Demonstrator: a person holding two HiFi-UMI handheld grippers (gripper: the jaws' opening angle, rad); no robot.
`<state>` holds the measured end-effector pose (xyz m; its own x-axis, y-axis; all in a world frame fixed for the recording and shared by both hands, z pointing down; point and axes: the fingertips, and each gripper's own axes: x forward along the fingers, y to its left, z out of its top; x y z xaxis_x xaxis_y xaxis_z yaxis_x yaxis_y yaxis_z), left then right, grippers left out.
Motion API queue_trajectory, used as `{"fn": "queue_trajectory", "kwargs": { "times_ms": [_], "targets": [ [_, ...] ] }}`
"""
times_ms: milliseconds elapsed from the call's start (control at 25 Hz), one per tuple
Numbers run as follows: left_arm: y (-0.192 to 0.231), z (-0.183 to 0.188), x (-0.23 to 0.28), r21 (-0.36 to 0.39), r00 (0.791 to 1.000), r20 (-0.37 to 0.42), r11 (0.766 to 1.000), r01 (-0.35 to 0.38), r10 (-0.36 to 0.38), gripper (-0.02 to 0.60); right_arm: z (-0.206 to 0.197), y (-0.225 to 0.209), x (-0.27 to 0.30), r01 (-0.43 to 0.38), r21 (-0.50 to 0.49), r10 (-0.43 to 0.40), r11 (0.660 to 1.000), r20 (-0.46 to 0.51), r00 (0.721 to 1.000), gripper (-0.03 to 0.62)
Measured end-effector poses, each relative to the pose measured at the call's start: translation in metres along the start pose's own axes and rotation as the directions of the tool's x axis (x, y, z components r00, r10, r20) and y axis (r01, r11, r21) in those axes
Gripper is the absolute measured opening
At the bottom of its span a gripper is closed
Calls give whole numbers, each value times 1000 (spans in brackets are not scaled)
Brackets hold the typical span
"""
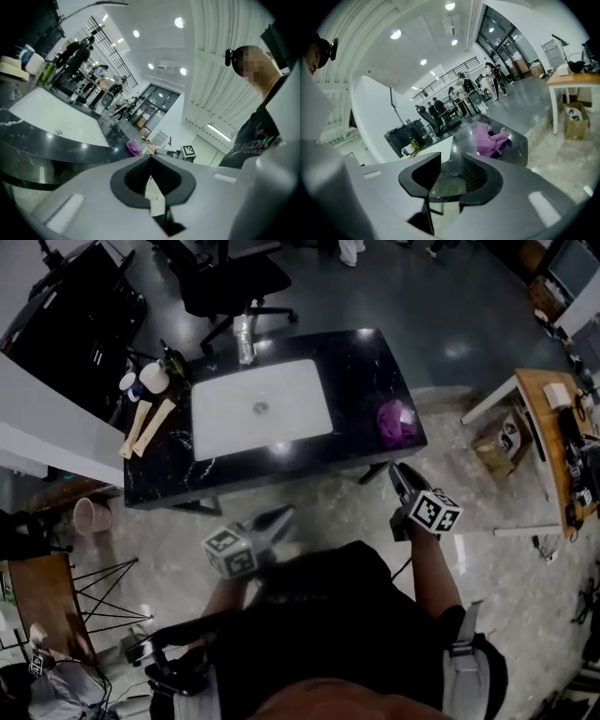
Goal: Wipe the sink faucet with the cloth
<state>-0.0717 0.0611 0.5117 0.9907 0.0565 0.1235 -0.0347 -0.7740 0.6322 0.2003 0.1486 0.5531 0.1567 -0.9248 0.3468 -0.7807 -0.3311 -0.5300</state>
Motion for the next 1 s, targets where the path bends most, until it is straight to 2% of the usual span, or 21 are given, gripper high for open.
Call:
{"fn": "queue_trajectory", "kwargs": {
  "times_ms": [120,240,400,560,680,760,800,880,960,1000],
  "targets": [
    [24,21,-18,-15,995,59,997,-82,82,0,24,-7,46,58,-80,-60,995,-25,998,156],
    [30,24,-24,-69,989,66,989,-131,135,0,34,-26,62,146,-151,-159,978,-75,985,164],
    [46,40,-24,-67,975,103,980,-190,196,0,41,-69,102,224,-230,-264,947,-162,951,194],
    [60,70,-18,-76,945,181,962,-261,271,0,32,-101,144,223,-286,-309,932,-308,900,233],
    [69,90,-8,-60,929,216,954,-295,301,0,18,-111,166,167,-341,-310,925,-426,850,215],
    [80,98,-5,-55,919,241,950,-307,312,0,23,-105,179,117,-393,-299,912,-443,845,154],
    [85,100,-3,-65,913,249,946,-317,323,0,30,-97,183,85,-418,-282,905,-437,854,118],
    [92,101,0,-91,900,255,936,-341,353,0,50,-71,195,-12,-455,-199,891,-413,889,110],
    [99,102,5,-108,890,272,930,-350,367,0,77,-32,219,-136,-470,-64,872,-384,921,107],
    [102,103,7,-114,884,284,928,-353,371,0,92,-8,234,-205,-467,20,860,-371,929,106]
  ]
}}
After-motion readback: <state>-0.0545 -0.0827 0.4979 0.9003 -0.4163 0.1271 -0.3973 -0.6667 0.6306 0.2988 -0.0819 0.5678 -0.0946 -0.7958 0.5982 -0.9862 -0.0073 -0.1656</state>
